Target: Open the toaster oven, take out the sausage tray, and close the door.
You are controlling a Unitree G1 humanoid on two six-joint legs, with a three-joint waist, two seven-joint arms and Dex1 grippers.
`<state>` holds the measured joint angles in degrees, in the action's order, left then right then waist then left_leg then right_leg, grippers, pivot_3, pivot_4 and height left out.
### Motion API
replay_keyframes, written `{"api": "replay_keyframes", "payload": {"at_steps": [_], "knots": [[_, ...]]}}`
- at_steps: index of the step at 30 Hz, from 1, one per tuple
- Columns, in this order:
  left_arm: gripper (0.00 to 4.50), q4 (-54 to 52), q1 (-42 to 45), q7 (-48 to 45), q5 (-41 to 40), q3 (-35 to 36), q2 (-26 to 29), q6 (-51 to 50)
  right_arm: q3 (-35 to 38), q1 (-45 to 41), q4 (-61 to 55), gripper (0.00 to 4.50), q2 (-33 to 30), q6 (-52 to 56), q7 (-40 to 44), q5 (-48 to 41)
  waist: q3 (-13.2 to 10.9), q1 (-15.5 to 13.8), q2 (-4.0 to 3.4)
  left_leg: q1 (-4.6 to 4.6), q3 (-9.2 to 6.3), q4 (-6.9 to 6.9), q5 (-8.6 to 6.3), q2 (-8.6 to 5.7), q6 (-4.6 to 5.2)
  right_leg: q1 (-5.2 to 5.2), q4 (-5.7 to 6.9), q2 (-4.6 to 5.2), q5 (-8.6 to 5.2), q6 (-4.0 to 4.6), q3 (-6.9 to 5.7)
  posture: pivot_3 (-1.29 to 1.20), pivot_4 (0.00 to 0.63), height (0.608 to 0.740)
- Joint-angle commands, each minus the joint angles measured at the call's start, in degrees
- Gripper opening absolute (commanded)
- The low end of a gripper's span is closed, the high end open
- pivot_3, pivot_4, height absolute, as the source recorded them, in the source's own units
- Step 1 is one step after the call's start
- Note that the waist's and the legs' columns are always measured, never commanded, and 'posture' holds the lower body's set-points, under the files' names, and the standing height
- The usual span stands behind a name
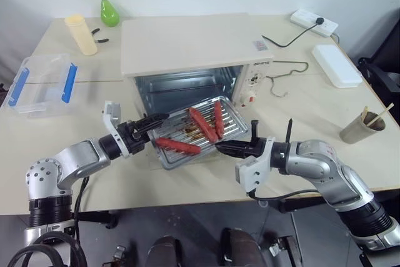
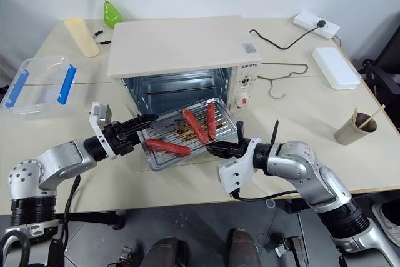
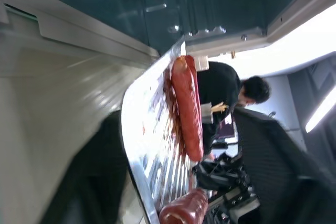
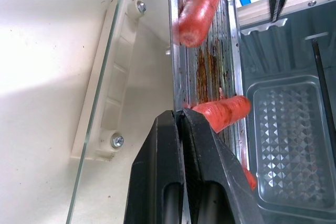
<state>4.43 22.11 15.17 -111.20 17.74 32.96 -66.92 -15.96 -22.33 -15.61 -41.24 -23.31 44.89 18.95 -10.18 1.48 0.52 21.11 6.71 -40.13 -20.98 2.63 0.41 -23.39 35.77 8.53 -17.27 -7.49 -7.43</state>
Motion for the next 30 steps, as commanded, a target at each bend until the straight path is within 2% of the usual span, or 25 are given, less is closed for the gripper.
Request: {"api": "replay_keyframes", "payload": {"at_steps": [1, 7, 9, 12, 15, 22, 26, 28, 30], "knots": [[1.77, -1.2, -1.1, -0.6, -1.8, -0.5, 1.2, -1.5, 1.9, -1.0, -1.2, 0.0, -0.4, -1.0, -0.4, -1.7, 0.0, 0.0, 0.0, 0.0, 0.0, 0.0, 0.0, 0.0, 0.0, 0.0, 0.0, 0.0, 0.0, 0.0, 0.0, 0.0, 0.15, 0.74], [0.02, -1.6, -1.8, -1.3, -1.8, 0.0, 0.1, -2.5, 1.9, -1.6, -0.7, 0.0, -0.1, -0.8, -0.3, -1.9, 0.0, -0.1, 0.0, 0.01, 0.01, -0.01, 0.0, -0.01, 0.0, 0.01, -0.01, 0.0, 0.0, 0.0, 0.0, 0.0, 0.15, 0.74], [0.02, -2.0, -2.4, -0.1, -1.8, 1.0, -1.6, -1.8, 1.9, -1.8, -0.6, 0.0, -0.1, -0.8, 0.0, -2.5, 0.0, -0.1, 0.0, 0.0, 0.02, -0.01, 0.0, -0.02, 0.0, 0.01, -0.02, 0.0, 0.0, 0.0, 0.02, 0.0, 0.15, 0.74], [0.02, -3.5, -4.1, 4.9, -1.8, 2.9, -4.7, 0.9, 2.6, -1.1, -1.9, 0.0, 0.5, 4.0, 2.9, -8.8, 0.0, -0.1, 0.0, -0.01, 0.01, -0.01, 0.0, -0.01, 0.0, 0.02, -0.02, 0.0, 0.0, 0.0, 0.0, 0.0, 0.15, 0.74], [0.0, -4.7, -5.3, 5.0, -1.8, 5.1, -8.4, -0.3, 3.0, -1.1, -2.6, 0.71, 0.6, 6.1, 3.9, -10.3, 0.0, -0.1, 0.0, 0.0, 0.0, -0.02, 0.0, -0.01, 0.0, 0.04, -0.03, 0.0, 0.0, 0.0, 0.01, 0.0, 0.15, 0.74], [0.0, -9.4, -9.6, 5.6, -1.8, 10.3, -15.1, -0.7, 4.8, -0.8, -2.8, 3.09, 0.8, 9.0, 4.6, -16.4, 0.0, -0.1, 0.01, 0.0, 0.02, -0.02, 0.0, -0.02, 0.0, 0.03, -0.04, 0.0, 0.0, 0.0, 0.01, 0.0, 0.15, 0.74], [0.0, -12.3, -14.4, 1.4, -1.8, 12.7, -14.4, -1.3, 7.1, 0.2, -0.9, 4.43, -0.5, 8.1, 5.3, -19.2, 0.0, -0.2, 0.01, 0.0, 0.04, -0.01, 0.0, -0.01, 0.01, 0.04, -0.08, -0.01, 0.0, 0.0, 0.02, 0.0, 0.15, 0.74], [0.0, -12.8, -16.6, -1.7, -1.8, 13.5, -12.7, -2.0, 8.5, 0.8, -0.2, 4.48, -0.7, 9.6, 5.7, -21.4, 0.0, -0.2, 0.01, 0.0, 0.05, 0.0, 0.0, -0.01, 0.0, 0.04, -0.1, -0.01, 0.0, 0.0, 0.02, 0.0, 0.15, 0.74], [0.0, -12.5, -22.2, -10.2, -1.8, 16.4, -8.1, -4.7, 10.5, 2.2, 1.6, 4.48, -2.2, 11.0, 9.8, -27.4, 0.0, -0.2, 0.01, 0.01, 0.08, -0.01, 0.0, -0.01, 0.01, 0.03, -0.12, -0.02, -0.01, 0.01, 0.03, 0.0, 0.15, 0.74]]}}
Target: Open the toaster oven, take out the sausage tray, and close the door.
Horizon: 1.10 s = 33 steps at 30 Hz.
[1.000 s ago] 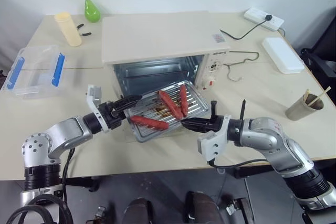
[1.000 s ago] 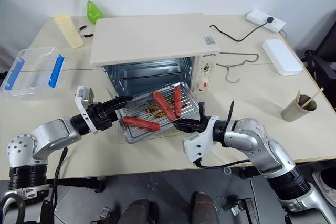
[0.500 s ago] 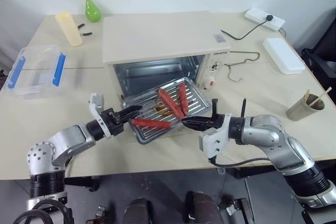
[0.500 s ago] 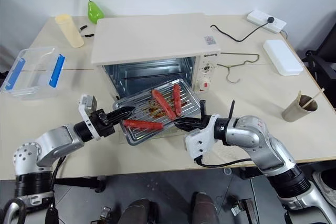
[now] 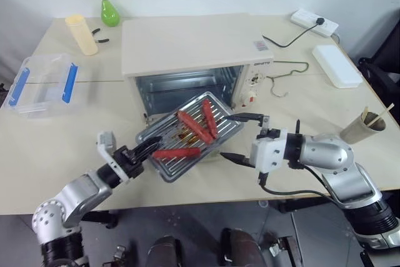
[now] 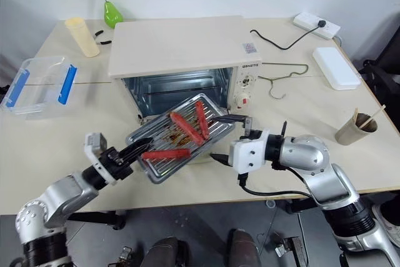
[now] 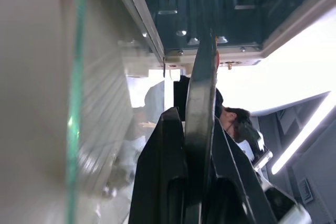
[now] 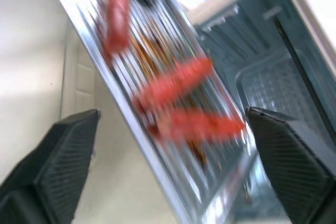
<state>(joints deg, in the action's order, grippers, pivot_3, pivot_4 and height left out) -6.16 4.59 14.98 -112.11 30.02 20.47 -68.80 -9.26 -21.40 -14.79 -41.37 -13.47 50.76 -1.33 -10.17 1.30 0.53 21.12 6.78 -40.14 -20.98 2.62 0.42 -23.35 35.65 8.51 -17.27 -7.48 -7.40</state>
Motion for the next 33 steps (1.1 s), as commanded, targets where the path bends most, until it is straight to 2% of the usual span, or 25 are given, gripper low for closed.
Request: {"api": "replay_keyframes", "payload": {"at_steps": [1, 4, 6, 9, 12, 14, 15, 16, 19, 23, 26, 33], "knots": [[0.0, -1.8, -9.3, -15.1, -0.9, 6.4, 7.0, -4.3, 5.6, 2.3, 2.6, 4.48, -3.0, 2.5, 6.7, -11.1, 0.0, 0.1, 0.0, 0.0, 0.01, 0.01, 0.0, 0.01, 0.0, 0.0, -0.01, -0.02, -0.01, 0.02, 0.0, 0.0, 0.15, 0.74], [0.0, -1.6, -18.1, -23.4, -0.9, 9.0, 12.0, -5.2, 8.9, 3.1, 5.9, 4.48, -3.1, 5.6, 9.1, -17.4, 0.0, 0.3, -0.02, -0.04, 0.11, 0.16, -0.03, 0.03, -0.01, -0.05, -0.12, -0.06, -0.03, 0.05, 0.05, 0.0, 0.15, 0.74], [0.0, -2.0, -22.9, -26.3, -0.9, 10.7, 12.5, -4.3, 9.9, 3.1, 8.9, 4.48, -2.9, 6.6, 9.6, -18.0, 0.0, 0.1, -0.07, -0.03, 0.16, 0.12, -0.03, 0.03, 0.01, -0.05, -0.19, -0.06, -0.05, 0.08, 0.13, 0.0, 0.15, 0.74], [0.0, -3.4, -29.2, -31.1, -0.9, 14.5, 9.9, -2.4, 10.8, 3.4, 13.0, 4.48, -2.6, 11.4, 10.2, -20.3, 0.0, -0.3, -0.05, -0.03, 0.15, 0.04, -0.01, 0.04, 0.03, 0.0, -0.22, -0.05, -0.08, 0.15, 0.21, 0.0, 0.15, 0.74], [0.0, -6.0, -34.0, -33.3, -0.9, 16.9, 6.5, 0.3, 11.7, 3.0, 16.4, 3.94, -1.8, 13.3, 10.5, -21.5, 0.0, -0.4, -0.05, 0.0, 0.17, 0.04, -0.03, 0.06, 0.05, -0.03, -0.23, -0.01, -0.09, 0.17, 0.28, 0.0, 0.15, 0.74], [0.0, -8.3, -37.2, -34.2, -0.9, 17.4, 4.3, 2.1, 11.6, 2.4, 18.4, 3.28, -1.9, 16.9, 11.2, -22.3, 0.0, -0.5, -0.05, 0.01, 0.17, 0.05, -0.04, 0.04, 0.05, -0.07, -0.22, -0.01, -0.12, 0.22, 0.3, 0.0, 0.15, 0.74], [0.0, -9.5, -38.7, -34.5, -0.9, 17.5, 3.2, 3.0, 11.4, 2.2, 19.2, 2.8, -2.2, 18.5, 11.8, -22.6, 0.0, -0.5, -0.06, 0.01, 0.18, 0.05, -0.04, 0.05, 0.05, -0.07, -0.22, -0.01, -0.12, 0.23, 0.31, 0.0, 0.15, 0.74], [0.0, -10.8, -40.1, -35.1, -0.9, 17.7, 1.9, 4.1, 11.0, 2.2, 19.7, 2.54, -2.7, 20.4, 12.7, -22.8, 0.0, -0.6, -0.06, 0.01, 0.2, 0.05, -0.05, 0.05, 0.06, -0.07, -0.21, -0.01, -0.13, 0.23, 0.34, 0.0, 0.15, 0.74], [0.0, -15.2, -41.4, -32.3, -0.9, 18.4, -4.0, 10.1, 10.5, 1.6, 22.8, 1.55, -2.9, 19.6, 14.4, -20.9, 0.0, -0.7, -0.06, 0.02, 0.21, 0.05, -0.08, 0.06, 0.11, -0.07, -0.28, 0.01, -0.14, 0.25, 0.36, 0.0, 0.15, 0.74], [0.0, -22.6, -46.6, -29.1, -0.9, 16.1, -17.8, 19.3, 9.3, -0.9, 28.6, 0.14, -2.2, 20.6, 16.1, -18.9, 0.0, -0.7, -0.05, 0.0, 0.32, 0.01, -0.15, 0.05, 0.22, -0.04, -0.58, 0.04, -0.12, 0.26, 0.47, 0.0, 0.15, 0.74], [0.0, -25.0, -45.4, -23.1, -0.9, 14.8, -22.8, 25.2, 8.7, -2.2, 29.7, 0.06, -1.4, 21.5, 17.8, -18.9, 0.0, -1.0, -0.05, -0.01, 0.36, -0.01, -0.17, -0.02, 0.26, -0.05, -0.6, 0.04, -0.11, 0.26, 0.51, 0.0, 0.15, 0.74], [0.0, -27.7, -38.9, -10.0, -0.9, 12.2, -25.4, 33.2, 6.4, -6.6, 32.9, 0.06, 3.4, 22.8, 22.4, -20.2, 0.0, -1.2, -0.06, 0.01, 0.3, -0.14, -0.18, -0.01, 0.29, 0.0, -0.55, 0.02, -0.1, 0.27, 0.46, 0.0, 0.15, 0.74]]}}
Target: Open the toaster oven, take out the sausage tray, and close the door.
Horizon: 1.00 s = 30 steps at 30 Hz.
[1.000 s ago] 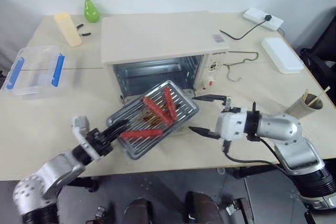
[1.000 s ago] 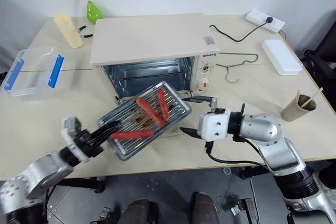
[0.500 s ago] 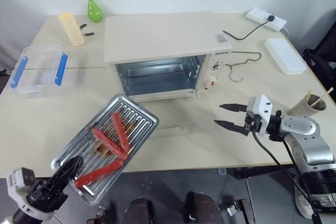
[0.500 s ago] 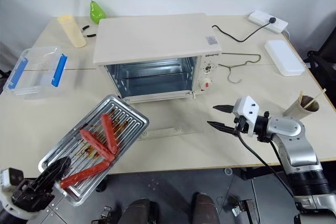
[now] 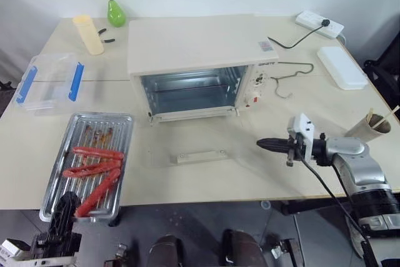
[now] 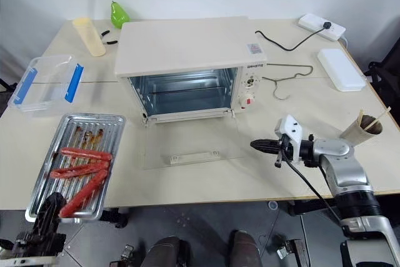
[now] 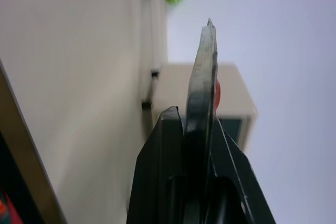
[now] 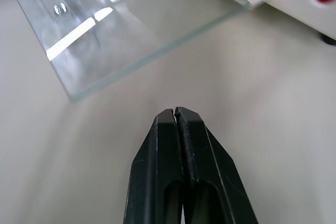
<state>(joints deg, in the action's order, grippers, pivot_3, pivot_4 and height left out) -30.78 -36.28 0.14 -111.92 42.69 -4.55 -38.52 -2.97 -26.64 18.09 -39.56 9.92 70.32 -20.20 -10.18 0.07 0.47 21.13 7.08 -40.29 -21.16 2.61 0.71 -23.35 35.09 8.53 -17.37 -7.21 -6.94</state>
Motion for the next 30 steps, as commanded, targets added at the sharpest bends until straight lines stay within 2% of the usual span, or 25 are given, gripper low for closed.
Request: {"api": "replay_keyframes", "payload": {"at_steps": [1, 6, 13, 18, 22, 27, 30], "knots": [[0.0, -3.5, 2.6, 5.7, -1.1, -0.6, -0.3, 3.5, 0.1, -1.8, -0.5, 0.06, 2.7, -0.1, 3.2, -2.2, 0.0, 0.1, 0.0, 0.01, 0.0, 0.0, -0.01, -0.01, 0.02, 0.01, 0.0, 0.0, 0.0, -0.01, 0.0, 0.0, 0.15, 0.74], [0.0, -4.6, 4.6, 7.4, -1.1, -0.9, 0.5, 4.6, 2.4, -2.5, -4.5, 0.06, 6.5, 2.3, 3.9, -6.7, 0.0, 0.3, 0.01, 0.04, 0.04, 0.01, -0.02, 0.03, 0.02, 0.01, 0.11, -0.08, 0.04, -0.07, -0.02, 0.0, 0.15, 0.74], [0.0, -5.4, 4.9, 7.1, -1.1, -0.2, 0.8, 5.5, 7.5, -1.6, -14.4, 0.06, 4.9, 12.3, 1.6, -14.4, 0.0, -0.1, 0.02, 0.06, 0.0, -0.01, -0.06, 0.0, 0.08, 0.04, 0.05, -0.06, 0.04, -0.07, -0.02, 0.0, 0.15, 0.74], [0.0, -6.1, 3.9, 6.5, -1.1, -0.7, 0.2, 5.9, 9.3, -3.6, -15.1, 0.06, 5.4, 15.2, -0.7, -16.1, 0.0, 0.1, 0.03, 0.05, 0.01, -0.01, -0.09, 0.01, 0.11, 0.05, 0.02, -0.06, 0.05, -0.06, -0.01, 0.0, 0.15, 0.74], [0.0, -7.3, 1.6, 4.1, -1.1, -2.7, 1.0, 5.3, 11.1, -8.0, -13.9, 0.06, 8.5, 18.9, -4.1, -19.7, 0.0, 0.4, 0.03, 0.05, 0.06, 0.0, -0.09, 0.03, 0.1, 0.01, 0.04, -0.08, 0.05, -0.06, 0.03, 0.0, 0.15, 0.74], [0.0, -5.9, -2.3, -1.7, -1.1, -1.2, 4.9, 2.7, 10.5, -8.8, -15.7, 0.06, 6.6, 22.5, -3.3, -20.2, 0.0, 0.0, 0.04, 0.11, -0.01, 0.01, -0.11, 0.04, 0.1, 0.01, 0.01, -0.09, 0.04, -0.05, -0.03, 0.0, 0.15, 0.74], [0.0, -4.3, -5.7, -7.2, -1.1, -0.6, 8.7, -0.8, 10.1, -7.1, -18.8, 0.61, 3.9, 23.3, -0.6, -20.4, 0.0, 0.0, 0.04, 0.16, 0.03, 0.0, -0.17, -0.03, 0.2, 0.01, -0.08, -0.06, 0.04, -0.05, 0.01, 0.0, 0.15, 0.74]]}}
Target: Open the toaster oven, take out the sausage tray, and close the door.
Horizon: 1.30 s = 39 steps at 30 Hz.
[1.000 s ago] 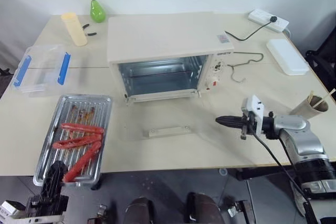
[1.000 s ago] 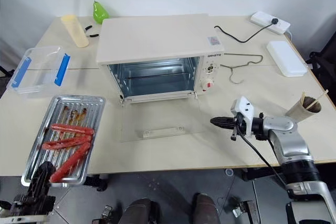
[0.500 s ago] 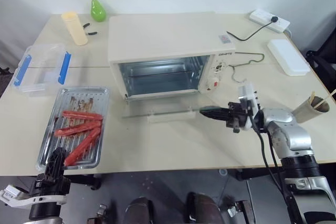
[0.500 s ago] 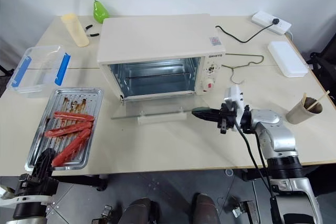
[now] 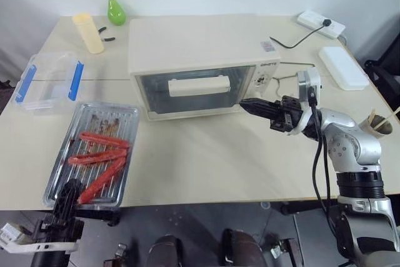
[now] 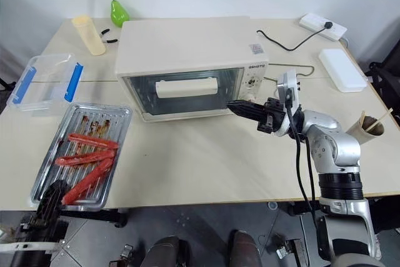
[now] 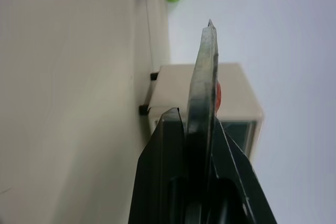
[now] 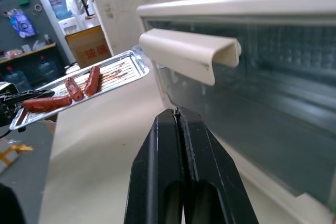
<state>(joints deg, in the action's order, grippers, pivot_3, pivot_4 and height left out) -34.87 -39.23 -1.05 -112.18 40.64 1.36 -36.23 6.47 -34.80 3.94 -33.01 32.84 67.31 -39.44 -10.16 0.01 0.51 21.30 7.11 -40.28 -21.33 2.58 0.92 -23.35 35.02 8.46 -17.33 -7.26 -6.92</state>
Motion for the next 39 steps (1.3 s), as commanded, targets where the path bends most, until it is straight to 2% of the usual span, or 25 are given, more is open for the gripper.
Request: {"api": "replay_keyframes", "payload": {"at_steps": [1, 6, 11, 12, 22, 26, 28, 33, 39], "knots": [[0.0, 0.2, -4.0, -7.9, -0.8, 1.5, 4.1, -4.3, 0.2, 2.1, -6.1, 0.97, -3.9, 0.3, 3.9, -1.0, 0.0, 0.1, 0.0, 0.0, -0.01, 0.0, -0.02, 0.0, 0.02, 0.0, -0.03, -0.01, 0.0, 0.0, -0.01, 0.0, 0.15, 0.74], [0.0, 3.9, -7.9, -15.5, -0.8, 1.3, 10.4, -10.6, -0.5, 8.1, -11.7, 2.65, -8.2, -5.8, 8.9, 1.6, 0.0, 0.2, 0.01, -0.02, 0.08, 0.01, -0.1, 0.0, 0.02, 0.0, -0.12, -0.04, -0.01, 0.01, 0.03, 0.0, 0.15, 0.74], [0.0, 7.2, -5.9, -17.5, -0.8, 0.2, 17.5, -15.3, 0.8, 11.1, -11.8, 4.34, -9.3, -10.3, 9.2, 3.6, 0.0, 0.3, -0.01, -0.18, 0.11, 0.0, -0.09, 0.05, 0.0, -0.02, -0.1, -0.05, -0.05, 0.09, 0.1, 0.0, 0.15, 0.74], [0.0, 7.7, -4.8, -17.1, -0.8, -0.5, 19.6, -16.2, 1.2, 12.4, -12.0, 4.46, -10.0, -10.7, 9.3, 3.8, 0.0, 0.3, -0.01, -0.17, 0.1, 0.0, -0.1, 0.08, -0.01, -0.03, -0.08, -0.06, -0.08, 0.14, 0.09, 0.0, 0.15, 0.74], [0.0, 18.0, 11.7, -14.3, -0.8, -6.5, 39.2, -27.3, 7.7, 23.8, -19.0, 4.46, -12.8, -9.9, 4.4, 2.4, 0.1, 0.1, -0.1, -0.17, 0.11, 0.01, -0.08, 0.01, -0.02, -0.02, 0.19, -0.03, -0.07, 0.14, 0.17, 0.0, 0.15, 0.74], [0.0, 29.7, 29.1, -10.9, -0.8, -15.5, 46.6, -35.1, 13.3, 32.6, -23.9, 4.46, -14.1, -9.1, 2.6, 1.8, 0.0, -0.7, -0.18, -0.21, 0.15, 0.08, -0.05, 0.01, -0.07, -0.06, 0.29, -0.07, -0.07, 0.12, 0.16, 0.0, 0.15, 0.74], [0.0, 36.7, 38.8, -6.6, -0.8, -19.1, 46.1, -37.7, 15.9, 36.4, -26.6, 4.46, -14.4, -8.4, 1.4, 1.1, 0.0, -1.2, -0.16, -0.2, 0.06, 0.06, 0.02, -0.05, -0.11, -0.06, 0.37, -0.07, -0.07, 0.12, 0.2, 0.0, 0.15, 0.74], [0.0, 49.8, 56.3, 3.7, -0.8, -25.9, 42.2, -42.4, 20.9, 43.2, -33.1, 4.46, -13.9, -6.2, -2.1, -1.1, 0.1, -1.3, -0.09, -0.28, 0.16, 0.06, 0.06, -0.06, -0.15, -0.07, 0.46, -0.07, 0.02, -0.05, 0.29, 0.0, 0.15, 0.74], [0.0, 59.4, 70.4, 12.6, -0.8, -33.9, 39.0, -46.1, 24.5, 48.8, -38.4, 4.46, -13.5, -4.8, -5.4, -3.1, 0.1, -1.4, 0.02, -0.26, 0.1, 0.06, 0.1, -0.09, -0.21, -0.09, 0.53, -0.08, 0.09, -0.17, 0.26, 0.0, 0.15, 0.74]]}}
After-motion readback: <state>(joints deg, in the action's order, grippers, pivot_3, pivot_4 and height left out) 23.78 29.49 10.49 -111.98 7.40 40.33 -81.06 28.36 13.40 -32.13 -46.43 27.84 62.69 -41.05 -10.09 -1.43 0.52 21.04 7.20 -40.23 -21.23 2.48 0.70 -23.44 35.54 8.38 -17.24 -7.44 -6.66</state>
